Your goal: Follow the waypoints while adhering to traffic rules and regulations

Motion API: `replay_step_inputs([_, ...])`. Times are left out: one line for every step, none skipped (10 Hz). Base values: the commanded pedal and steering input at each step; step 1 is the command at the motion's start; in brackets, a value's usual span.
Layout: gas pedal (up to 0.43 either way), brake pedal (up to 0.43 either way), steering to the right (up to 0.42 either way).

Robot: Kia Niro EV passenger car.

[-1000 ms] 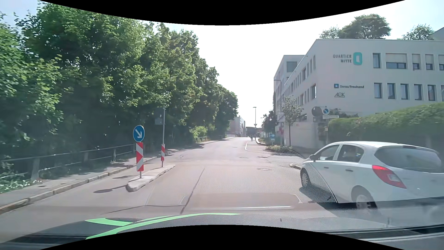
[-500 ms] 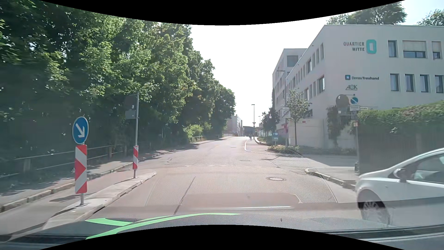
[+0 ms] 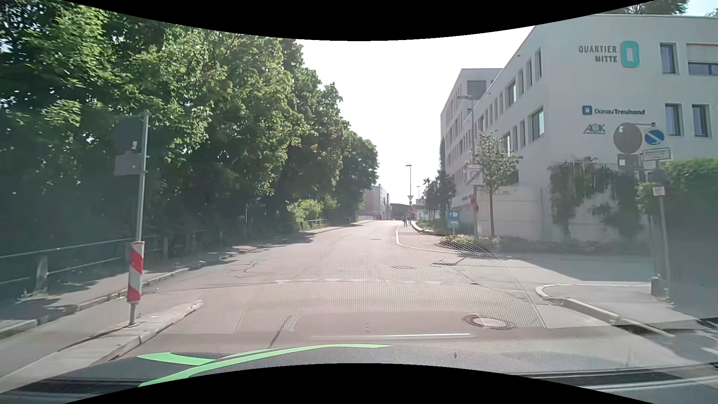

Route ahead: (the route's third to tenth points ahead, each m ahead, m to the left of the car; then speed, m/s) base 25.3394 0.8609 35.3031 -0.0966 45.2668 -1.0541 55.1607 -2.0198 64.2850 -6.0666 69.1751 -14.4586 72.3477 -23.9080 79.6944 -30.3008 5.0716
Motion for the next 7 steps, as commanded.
replay_step_inputs([0.0, 0.171, 0.012])
replay_step_inputs([0.0, 0.171, 0.011])
replay_step_inputs([0.0, 0.177, 0.011])
replay_step_inputs([0.0, 0.177, 0.011])
replay_step_inputs([0.0, 0.177, 0.011])
replay_step_inputs([0.0, 0.183, 0.011])
replay_step_inputs([0.0, 0.183, 0.011])
